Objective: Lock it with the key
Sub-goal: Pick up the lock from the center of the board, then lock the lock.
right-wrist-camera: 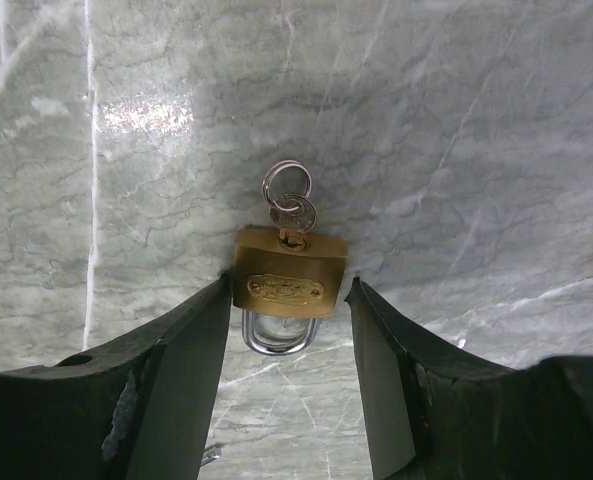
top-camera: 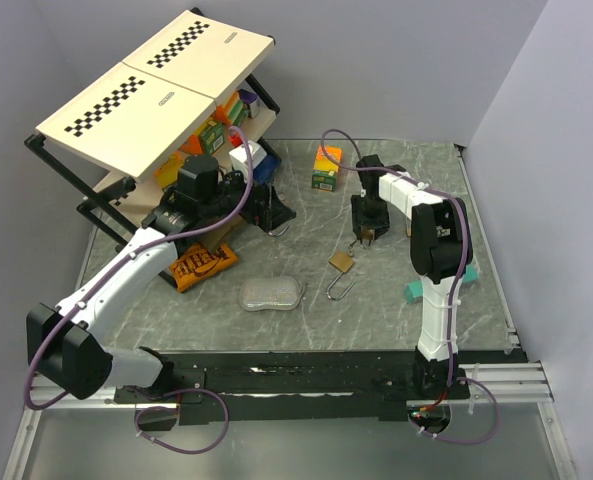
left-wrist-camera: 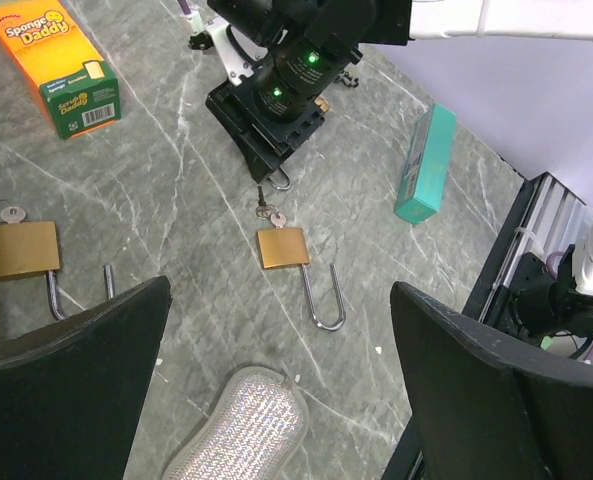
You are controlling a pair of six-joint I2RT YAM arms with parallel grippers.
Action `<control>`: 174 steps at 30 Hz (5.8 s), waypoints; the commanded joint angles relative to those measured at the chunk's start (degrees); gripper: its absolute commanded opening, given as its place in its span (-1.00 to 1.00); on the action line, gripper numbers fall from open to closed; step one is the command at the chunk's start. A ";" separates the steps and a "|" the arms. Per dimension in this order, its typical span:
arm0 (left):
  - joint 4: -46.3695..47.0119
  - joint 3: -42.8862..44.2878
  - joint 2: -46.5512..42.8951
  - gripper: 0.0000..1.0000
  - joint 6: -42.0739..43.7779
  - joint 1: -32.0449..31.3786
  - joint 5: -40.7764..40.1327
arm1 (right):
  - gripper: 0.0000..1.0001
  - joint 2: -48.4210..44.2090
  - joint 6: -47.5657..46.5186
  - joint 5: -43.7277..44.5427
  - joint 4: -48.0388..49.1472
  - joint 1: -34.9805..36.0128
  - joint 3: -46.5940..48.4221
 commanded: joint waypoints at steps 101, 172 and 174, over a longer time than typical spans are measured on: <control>-17.56 13.41 11.70 -0.98 30.12 -14.51 25.54 | 0.98 -70.81 -57.65 -70.47 -8.04 -8.19 -21.63; -7.55 6.57 0.28 0.32 16.70 -10.72 30.29 | -1.00 -70.11 -12.57 -68.36 28.16 3.16 -31.92; -7.03 7.18 0.54 0.26 15.55 -11.52 29.85 | -1.00 -70.20 -11.51 -68.62 28.78 3.16 -32.01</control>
